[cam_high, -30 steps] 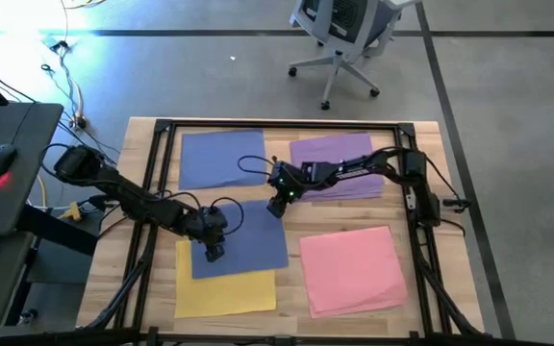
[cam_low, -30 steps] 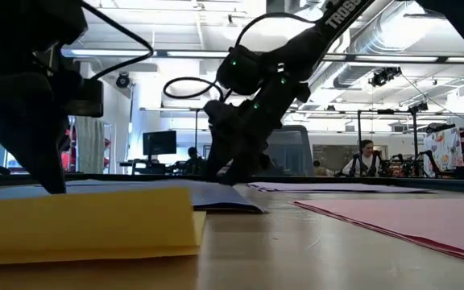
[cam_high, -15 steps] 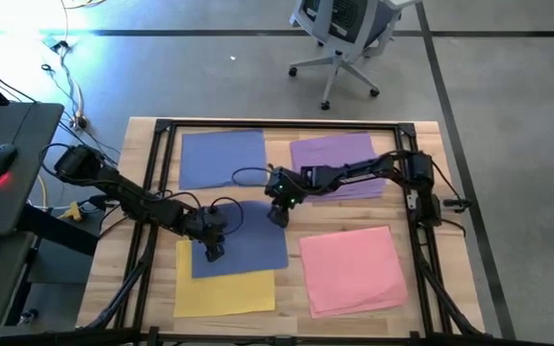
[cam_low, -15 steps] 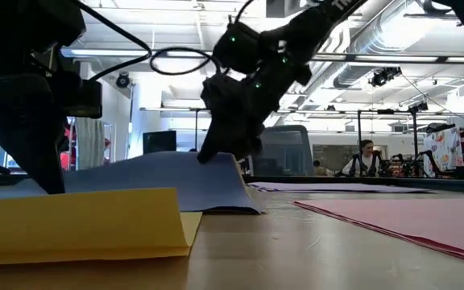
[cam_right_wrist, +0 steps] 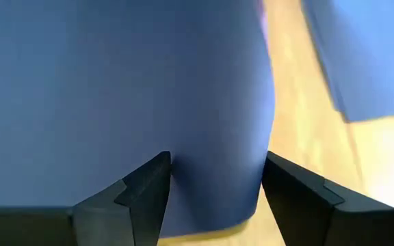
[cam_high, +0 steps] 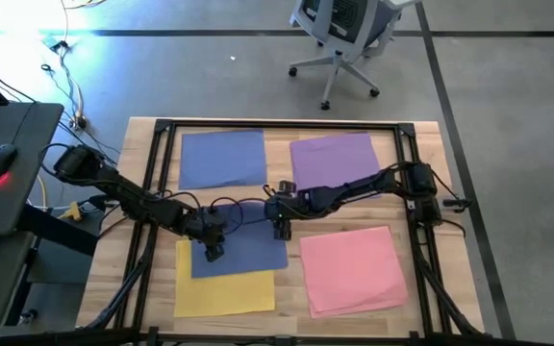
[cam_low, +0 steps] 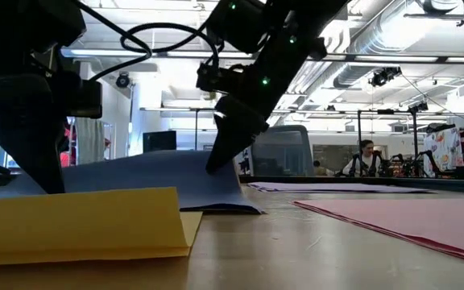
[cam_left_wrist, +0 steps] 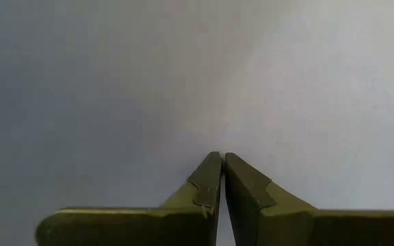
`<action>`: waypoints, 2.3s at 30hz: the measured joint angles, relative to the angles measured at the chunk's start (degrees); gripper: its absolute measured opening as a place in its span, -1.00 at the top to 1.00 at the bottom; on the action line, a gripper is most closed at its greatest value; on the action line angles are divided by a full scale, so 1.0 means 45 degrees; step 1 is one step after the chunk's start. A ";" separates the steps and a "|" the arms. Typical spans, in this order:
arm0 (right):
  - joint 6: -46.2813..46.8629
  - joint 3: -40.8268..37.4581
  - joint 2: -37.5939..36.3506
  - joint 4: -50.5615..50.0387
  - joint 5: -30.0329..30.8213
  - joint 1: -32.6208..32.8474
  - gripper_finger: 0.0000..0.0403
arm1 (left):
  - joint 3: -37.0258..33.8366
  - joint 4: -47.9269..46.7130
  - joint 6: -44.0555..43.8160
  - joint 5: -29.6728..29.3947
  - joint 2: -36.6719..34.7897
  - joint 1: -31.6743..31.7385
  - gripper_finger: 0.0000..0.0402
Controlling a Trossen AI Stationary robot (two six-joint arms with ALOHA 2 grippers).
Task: Organize paper
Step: Stack the blue paper on the top left blue paper
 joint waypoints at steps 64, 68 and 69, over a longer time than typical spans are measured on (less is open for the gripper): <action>0.3230 0.0453 0.0534 0.0432 0.1823 0.1019 0.98 | 0.2193 -0.2401 0.0633 -0.1075 -0.0676 -0.0130 1.00; 0.3230 0.0126 0.0534 0.0773 0.1567 0.0977 0.85 | 0.1424 -0.0885 0.0030 -0.0182 -0.0253 -0.0355 1.00; 0.3222 0.0004 0.0534 0.1003 0.1411 0.0969 0.80 | 0.1234 -0.0534 -0.0155 -0.0058 -0.0147 -0.0429 1.00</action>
